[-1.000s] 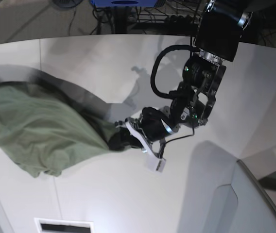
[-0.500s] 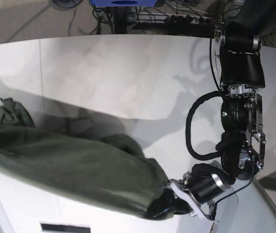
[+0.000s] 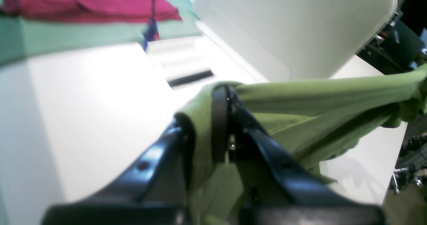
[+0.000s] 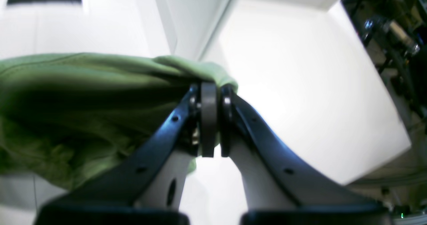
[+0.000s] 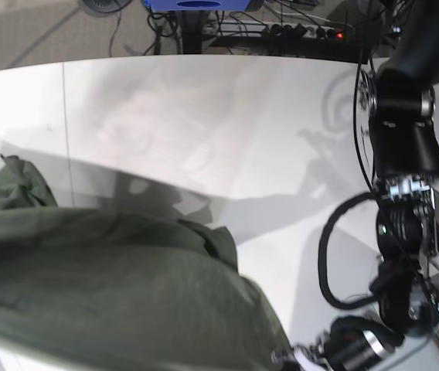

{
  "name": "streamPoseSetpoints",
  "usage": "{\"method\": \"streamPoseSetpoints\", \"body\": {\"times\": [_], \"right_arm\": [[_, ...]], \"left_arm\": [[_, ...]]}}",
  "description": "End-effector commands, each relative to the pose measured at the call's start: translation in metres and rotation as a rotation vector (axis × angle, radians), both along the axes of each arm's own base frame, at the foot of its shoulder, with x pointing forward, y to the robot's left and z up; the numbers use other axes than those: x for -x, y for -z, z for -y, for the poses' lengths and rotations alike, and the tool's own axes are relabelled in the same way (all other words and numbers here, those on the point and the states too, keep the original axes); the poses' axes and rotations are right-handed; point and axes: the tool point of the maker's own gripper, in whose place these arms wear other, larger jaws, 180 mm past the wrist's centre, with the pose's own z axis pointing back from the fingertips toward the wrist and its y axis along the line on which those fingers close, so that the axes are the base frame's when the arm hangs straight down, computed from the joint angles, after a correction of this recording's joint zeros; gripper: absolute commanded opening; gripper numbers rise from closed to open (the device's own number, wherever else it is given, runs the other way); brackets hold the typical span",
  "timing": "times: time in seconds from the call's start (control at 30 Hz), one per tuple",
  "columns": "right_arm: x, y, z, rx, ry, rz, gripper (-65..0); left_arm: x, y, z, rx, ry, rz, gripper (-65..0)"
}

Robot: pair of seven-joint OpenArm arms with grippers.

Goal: Layout the t-shirt on the table in an organized manner, then fold the t-shirt properly
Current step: 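Raise the shirt high with both grippers and shake it out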

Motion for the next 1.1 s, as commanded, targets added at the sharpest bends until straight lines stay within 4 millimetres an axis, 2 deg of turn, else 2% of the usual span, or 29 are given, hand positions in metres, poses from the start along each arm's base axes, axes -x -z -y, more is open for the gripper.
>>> {"method": "streamPoseSetpoints", "body": {"times": [0.0, 0.1, 0.3, 0.37, 0.57, 0.8, 0.9, 1.0, 1.07], "right_arm": [[-0.005, -0.032, -0.001, 0.063, -0.025, 0.069, -64.8], [-0.022, -0.055, -0.014, 0.104, -0.071, 0.099, -64.8], [-0.037, -0.102, -0.027, 0.134, -0.108, 0.209, -64.8], [-0.045, -0.109, -0.029, 0.124, -0.124, 0.221, -64.8], [-0.062, -0.122, -0.029, 0.11, -0.155, 0.219, -64.8], [-0.05, -0.136, -0.015, 0.153, -0.117, 0.207, -64.8], [-0.043, -0.132, -0.008, 0.148, -0.087, 0.171, -64.8], [-0.029, -0.141, -0.012, 0.201, -0.057, 0.169, -64.8], [-0.023, -0.136, -0.017, 0.234, -0.046, 0.145, -64.8]], "left_arm": [[-0.004, -0.034, -0.001, 0.034, 0.0, 0.088, -65.0], [-0.012, -0.054, -0.004, 0.041, -0.007, 0.12, -65.0], [-0.027, -0.098, -0.042, 0.167, -0.103, 0.187, -65.0], [-0.031, -0.107, -0.049, 0.182, -0.116, 0.199, -65.0], [-0.038, -0.124, -0.051, 0.19, -0.119, 0.216, -65.0], [-0.036, -0.127, -0.063, 0.179, -0.139, 0.227, -65.0], [-0.036, -0.129, -0.064, 0.177, -0.14, 0.232, -65.0], [-0.032, -0.132, -0.06, 0.176, -0.128, 0.247, -65.0], [-0.028, -0.126, -0.054, 0.194, -0.1, 0.23, -65.0]]}}
